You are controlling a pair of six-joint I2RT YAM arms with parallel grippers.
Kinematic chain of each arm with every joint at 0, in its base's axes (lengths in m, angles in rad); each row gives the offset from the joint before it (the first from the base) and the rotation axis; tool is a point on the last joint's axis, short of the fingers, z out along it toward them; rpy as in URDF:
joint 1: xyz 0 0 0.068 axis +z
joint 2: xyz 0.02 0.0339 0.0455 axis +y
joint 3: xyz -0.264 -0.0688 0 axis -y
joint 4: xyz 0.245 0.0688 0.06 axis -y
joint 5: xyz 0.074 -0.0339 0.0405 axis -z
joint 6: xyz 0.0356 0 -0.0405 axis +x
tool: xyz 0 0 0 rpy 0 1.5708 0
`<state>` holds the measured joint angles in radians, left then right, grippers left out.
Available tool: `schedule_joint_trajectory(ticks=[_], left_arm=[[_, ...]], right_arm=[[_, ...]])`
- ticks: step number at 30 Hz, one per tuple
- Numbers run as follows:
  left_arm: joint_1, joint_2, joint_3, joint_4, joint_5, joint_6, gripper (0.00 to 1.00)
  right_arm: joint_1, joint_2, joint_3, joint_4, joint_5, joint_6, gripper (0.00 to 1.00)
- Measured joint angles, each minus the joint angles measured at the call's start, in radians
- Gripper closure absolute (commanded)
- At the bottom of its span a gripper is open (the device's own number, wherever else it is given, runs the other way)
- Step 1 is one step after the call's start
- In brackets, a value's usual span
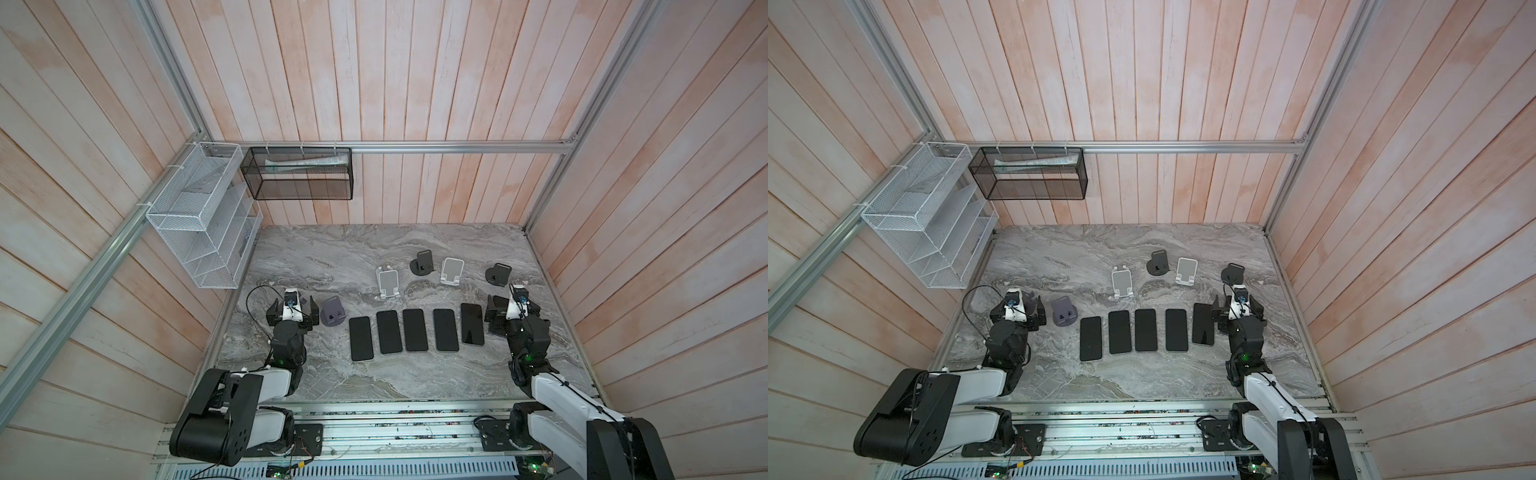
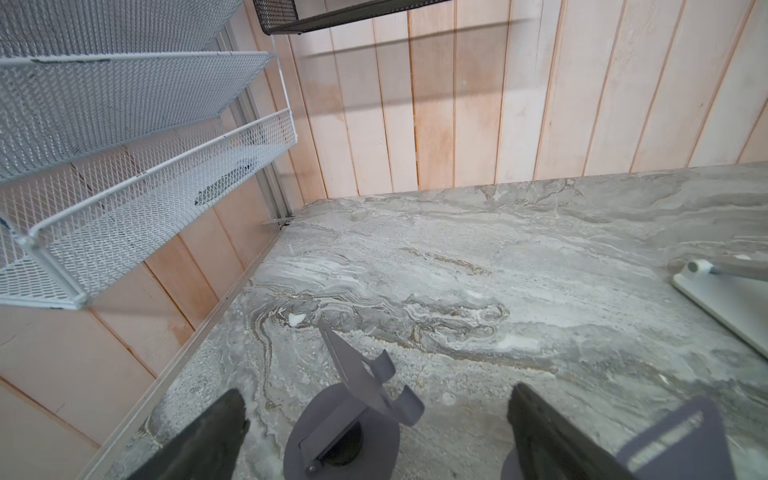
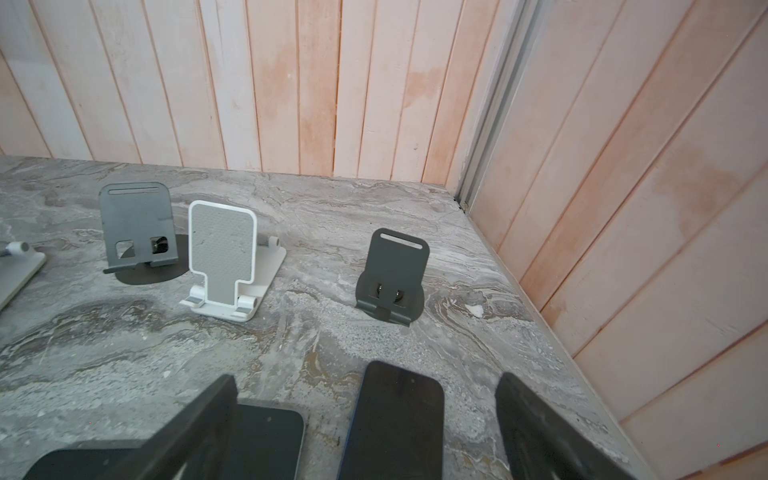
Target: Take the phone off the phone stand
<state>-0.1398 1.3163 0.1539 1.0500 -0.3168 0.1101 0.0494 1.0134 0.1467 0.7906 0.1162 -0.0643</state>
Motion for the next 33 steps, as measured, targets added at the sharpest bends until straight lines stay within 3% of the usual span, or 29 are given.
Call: schedule_joint_trajectory(ticks=[12, 21, 27, 33], left_arm=[[0.066, 0.015, 0.006, 0.070, 0.085, -0.088, 0.00], [0.074, 0.242, 0.006, 0.242, 0.120, -0.092, 0.00], [0.086, 0.237, 0.074, 0.185, 0.119, -0.105, 0.00], [0.116, 0.237, 0.112, 0.131, 0.127, -0.129, 0.00]], right_arm=[[-0.031, 0.230, -0.041, 0.318, -0.075, 0.020, 0.02], [-0.032, 0.323, -0.045, 0.440, -0.083, 0.015, 0.02], [-0.033, 0.468, -0.025, 0.500, -0.092, 0.016, 0.02], [-0.043, 0.498, 0.055, 0.467, -0.081, 0.033, 0.02]])
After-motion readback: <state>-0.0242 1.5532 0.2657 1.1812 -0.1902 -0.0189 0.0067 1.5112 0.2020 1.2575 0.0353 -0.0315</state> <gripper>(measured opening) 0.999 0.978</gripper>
